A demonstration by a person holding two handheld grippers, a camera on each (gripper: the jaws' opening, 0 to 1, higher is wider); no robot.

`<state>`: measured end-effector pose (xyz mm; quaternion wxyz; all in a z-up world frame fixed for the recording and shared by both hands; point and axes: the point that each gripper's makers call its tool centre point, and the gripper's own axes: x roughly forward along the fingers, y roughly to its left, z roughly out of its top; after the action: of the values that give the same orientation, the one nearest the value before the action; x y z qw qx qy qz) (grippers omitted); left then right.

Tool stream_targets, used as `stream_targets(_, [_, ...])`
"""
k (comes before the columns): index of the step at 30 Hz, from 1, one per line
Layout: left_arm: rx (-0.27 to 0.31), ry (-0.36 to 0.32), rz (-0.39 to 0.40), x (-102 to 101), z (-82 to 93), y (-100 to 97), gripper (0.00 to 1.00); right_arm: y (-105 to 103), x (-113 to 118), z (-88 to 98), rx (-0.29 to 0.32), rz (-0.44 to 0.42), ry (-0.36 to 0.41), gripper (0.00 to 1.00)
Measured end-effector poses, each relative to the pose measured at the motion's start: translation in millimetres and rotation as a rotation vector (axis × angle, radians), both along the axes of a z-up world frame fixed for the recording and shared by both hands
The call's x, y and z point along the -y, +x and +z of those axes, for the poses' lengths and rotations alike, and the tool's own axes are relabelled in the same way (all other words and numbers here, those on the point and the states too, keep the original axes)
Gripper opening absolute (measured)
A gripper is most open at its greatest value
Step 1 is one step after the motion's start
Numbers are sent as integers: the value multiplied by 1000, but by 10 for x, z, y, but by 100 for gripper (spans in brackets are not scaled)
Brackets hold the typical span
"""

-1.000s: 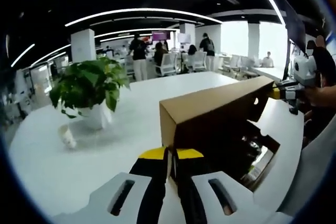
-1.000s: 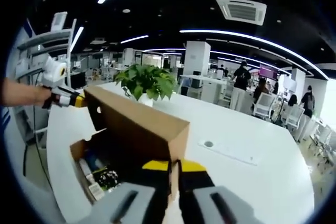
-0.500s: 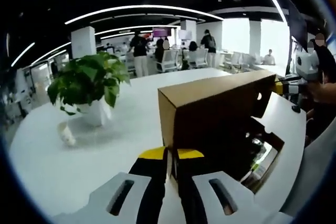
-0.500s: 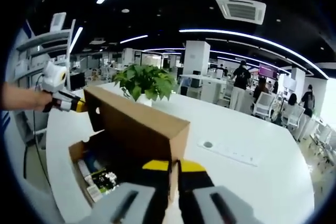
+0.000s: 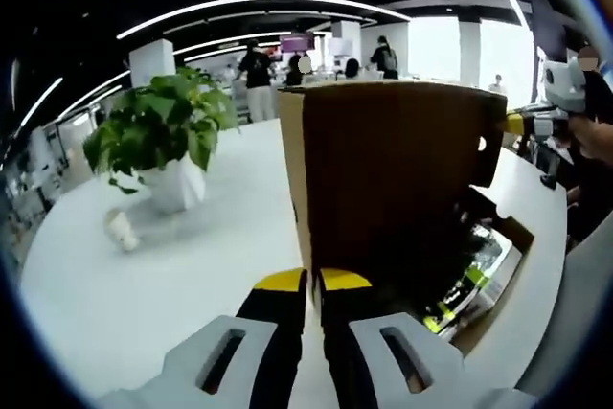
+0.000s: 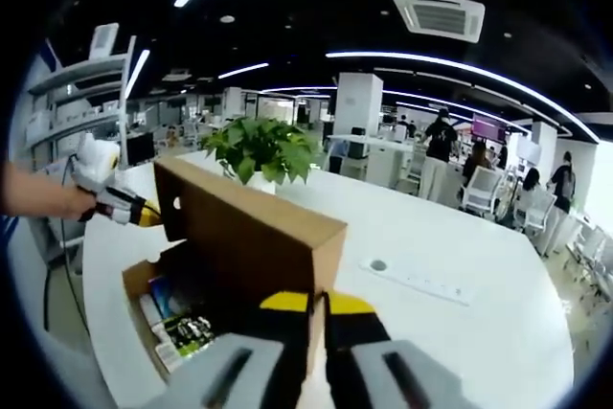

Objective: Operate the shoe box by opening the lid, removing the specified soft item, and placing it in the target area until the item is outside and the box remains undamaged.

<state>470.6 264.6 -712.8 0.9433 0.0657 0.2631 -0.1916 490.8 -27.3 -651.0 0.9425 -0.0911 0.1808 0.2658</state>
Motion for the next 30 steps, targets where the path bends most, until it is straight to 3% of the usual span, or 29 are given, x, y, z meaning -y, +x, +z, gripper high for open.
stream_targets(15, [-43, -7, 17, -7, -297, 62, 1, 80, -5, 16, -10, -8, 11, 0])
stream_targets(30, [-1, 5, 11, -15, -286, 82, 0, 120, -7, 9, -10, -6, 24, 1])
